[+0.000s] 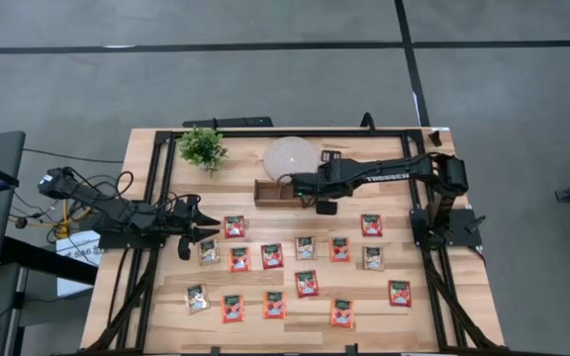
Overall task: Pick & Place Tea
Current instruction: Put the brown tea bag into the right section of the wooden organizer
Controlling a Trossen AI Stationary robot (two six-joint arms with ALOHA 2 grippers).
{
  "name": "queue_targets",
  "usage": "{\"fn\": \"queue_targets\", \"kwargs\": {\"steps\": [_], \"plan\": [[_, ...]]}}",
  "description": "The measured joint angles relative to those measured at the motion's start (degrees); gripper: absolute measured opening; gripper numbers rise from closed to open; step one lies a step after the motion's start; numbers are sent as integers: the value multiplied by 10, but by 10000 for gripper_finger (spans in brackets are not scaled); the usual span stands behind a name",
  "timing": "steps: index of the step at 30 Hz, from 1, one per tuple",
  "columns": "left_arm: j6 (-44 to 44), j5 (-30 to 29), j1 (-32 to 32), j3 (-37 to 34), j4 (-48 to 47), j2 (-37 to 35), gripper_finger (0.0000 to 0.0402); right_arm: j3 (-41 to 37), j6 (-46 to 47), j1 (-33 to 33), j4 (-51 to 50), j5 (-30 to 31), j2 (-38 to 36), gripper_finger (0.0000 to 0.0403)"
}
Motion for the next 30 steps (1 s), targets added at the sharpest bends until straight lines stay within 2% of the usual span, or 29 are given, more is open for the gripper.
{"fn": "queue_targets", "kwargs": {"steps": [4,8,12,19,24,30], "plan": [[0,0,0,0,-2,0,117,3,59,25,-132,-36,-16,72],[0,0,0,0,-4,0,117,-51,101,60,-169,-139,-66,72],[0,0,0,0,-7,0,117,-149,163,116,-130,-210,-152,72],[0,0,0,0,-8,0,117,-292,322,224,-8,-234,-276,72],[0,0,0,0,-8,0,117,-347,370,277,63,-249,-302,72],[0,0,0,0,-8,0,117,-388,374,291,116,-259,-286,95]]}}
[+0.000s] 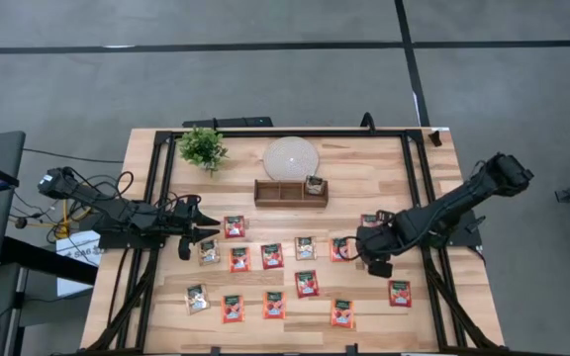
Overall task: Pick & Place Tea
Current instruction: Put the brown tea bag into the right section of the wooden organizer
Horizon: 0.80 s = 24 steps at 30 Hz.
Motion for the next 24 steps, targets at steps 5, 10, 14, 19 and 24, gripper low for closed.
{"fn": "queue_targets", "kwargs": {"steps": [5,10,14,19,24], "plan": [[-1,0,0,0,1,0,117,-29,6,-11,28,-2,18,131],[-4,0,0,0,2,0,117,-41,14,-25,34,-2,44,152],[-4,0,0,0,4,0,117,-44,12,-29,44,-3,60,154],[-5,0,0,0,4,0,117,-56,11,-29,67,-19,82,144],[-5,0,0,0,3,0,117,-68,10,-29,87,-31,92,135]]}}
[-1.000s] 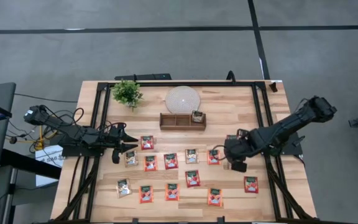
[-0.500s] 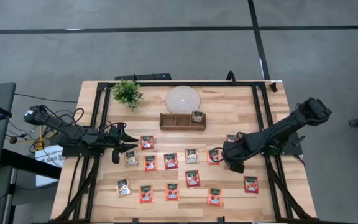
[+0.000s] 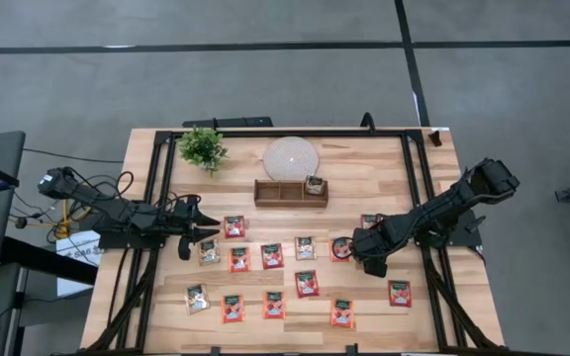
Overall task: Pick & Place Tea
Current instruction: Put the brown tea bag into the right section of the wooden organizer
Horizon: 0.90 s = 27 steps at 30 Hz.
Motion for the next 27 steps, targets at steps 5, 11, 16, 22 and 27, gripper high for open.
{"fn": "queue_targets", "kwargs": {"steps": [5,11,16,22,27], "plan": [[0,0,0,0,-2,0,117,-1,0,0,3,-5,-3,120],[0,0,0,0,-2,0,117,-1,0,0,6,-24,-3,71],[0,0,0,0,-2,0,117,-1,0,0,6,-31,-3,20],[0,0,0,0,-2,0,117,5,9,0,-4,-35,-1,9],[0,0,0,0,-2,0,117,37,19,0,-43,-37,-1,2]]}}
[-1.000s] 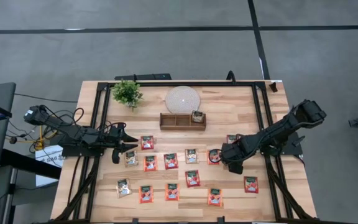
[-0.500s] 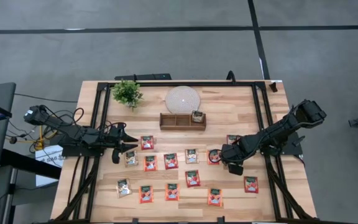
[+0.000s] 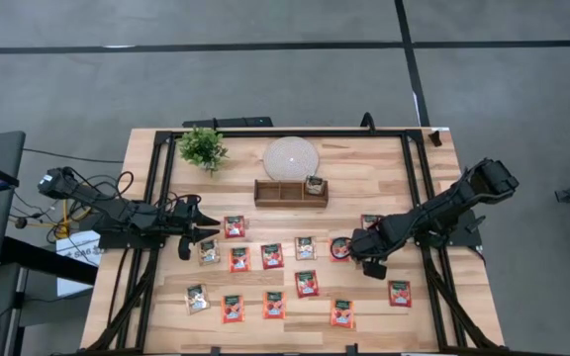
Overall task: Pick & Place Tea
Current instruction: Put the brown tea bag into the right section of the wooden organizer
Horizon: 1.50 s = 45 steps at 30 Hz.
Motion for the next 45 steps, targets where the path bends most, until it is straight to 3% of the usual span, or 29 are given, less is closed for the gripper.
{"fn": "queue_targets", "kwargs": {"steps": [6,13,20,28,34,40,45], "plan": [[0,0,0,0,0,0,117,86,-17,1,-92,17,0,1],[0,0,0,0,1,0,117,225,-66,-14,-167,158,-1,1],[0,0,0,0,1,0,117,315,-168,-87,-164,278,4,0],[0,0,0,0,1,0,117,358,-241,-200,-133,312,4,0],[0,0,0,0,1,0,117,384,-287,-233,-88,344,5,0],[0,0,0,0,1,0,117,449,-342,-228,-97,390,79,0],[0,0,0,0,3,0,117,504,-367,-220,-133,496,169,0]]}}
